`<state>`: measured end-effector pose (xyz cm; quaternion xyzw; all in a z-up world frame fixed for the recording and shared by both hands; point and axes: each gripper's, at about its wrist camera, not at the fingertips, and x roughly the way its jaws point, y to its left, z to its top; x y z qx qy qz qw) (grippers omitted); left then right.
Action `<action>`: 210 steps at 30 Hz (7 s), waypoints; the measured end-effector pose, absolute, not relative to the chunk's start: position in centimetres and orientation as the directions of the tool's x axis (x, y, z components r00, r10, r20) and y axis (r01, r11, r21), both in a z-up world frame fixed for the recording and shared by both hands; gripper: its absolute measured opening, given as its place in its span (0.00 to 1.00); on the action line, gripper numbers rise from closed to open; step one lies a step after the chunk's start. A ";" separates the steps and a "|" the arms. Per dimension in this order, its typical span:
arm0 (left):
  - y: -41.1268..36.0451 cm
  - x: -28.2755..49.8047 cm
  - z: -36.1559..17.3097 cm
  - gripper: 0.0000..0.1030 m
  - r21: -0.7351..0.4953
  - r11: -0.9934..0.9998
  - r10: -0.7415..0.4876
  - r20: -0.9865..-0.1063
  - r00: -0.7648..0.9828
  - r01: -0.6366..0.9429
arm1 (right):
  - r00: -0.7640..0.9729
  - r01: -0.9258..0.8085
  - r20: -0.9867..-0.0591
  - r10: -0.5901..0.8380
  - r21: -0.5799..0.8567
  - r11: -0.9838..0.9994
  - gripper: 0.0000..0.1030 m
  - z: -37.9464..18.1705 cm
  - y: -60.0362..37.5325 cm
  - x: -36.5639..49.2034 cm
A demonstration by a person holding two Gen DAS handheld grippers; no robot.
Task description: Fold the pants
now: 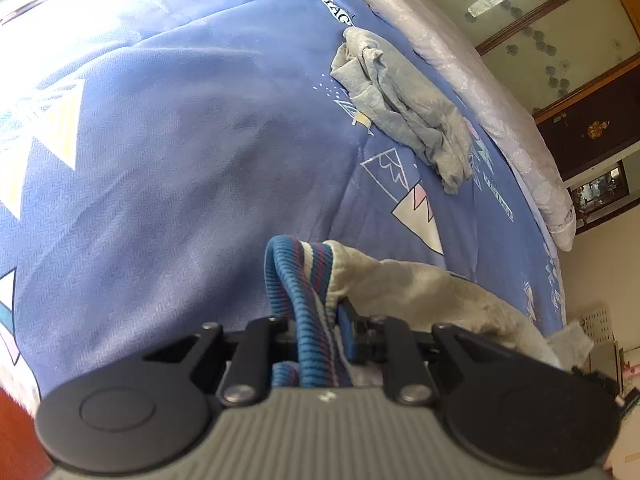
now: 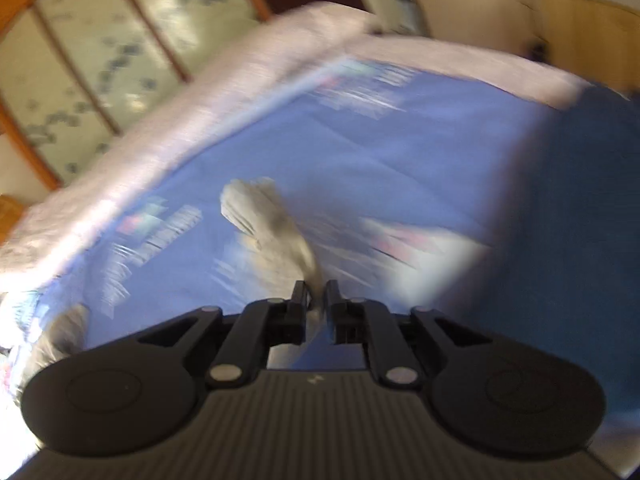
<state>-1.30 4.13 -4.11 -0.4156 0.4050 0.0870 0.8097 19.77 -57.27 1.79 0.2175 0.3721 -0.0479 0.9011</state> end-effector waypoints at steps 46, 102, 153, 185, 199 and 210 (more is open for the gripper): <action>6.1 0.5 -0.7 0.58 -0.395 0.755 0.126 -0.697 0.706 -0.524 | 0.797 0.134 -0.589 0.132 0.386 0.913 0.39 1.2 -54.7 23.1; -6.8 3.4 -4.6 0.56 -0.150 0.949 0.051 -0.795 0.605 -0.277 | 0.741 0.234 -0.659 0.132 0.437 0.868 0.45 -4.2 -57.9 7.1; 3.2 -8.3 -1.1 0.11 -0.590 0.596 -0.114 -0.734 0.670 -0.545 | 0.855 0.252 -0.519 -0.005 0.408 0.878 0.20 4.6 -62.8 10.9; 4.4 -12.0 2.3 0.02 -0.653 0.558 -0.119 -0.674 0.729 -0.512 | 0.902 0.274 -0.427 0.063 0.680 0.680 0.11 2.9 -66.8 3.5; -2.8 -10.6 -0.4 0.64 -0.379 0.858 -0.055 -0.739 0.671 -0.347 | 0.822 0.406 -0.564 -0.076 0.488 0.773 0.11 0.2 -65.0 2.9; -3.7 -7.9 -3.2 0.18 -0.314 0.910 -0.087 -0.784 0.614 -0.272 | 0.823 0.400 -0.565 -0.067 0.491 0.774 0.11 0.4 -63.7 2.5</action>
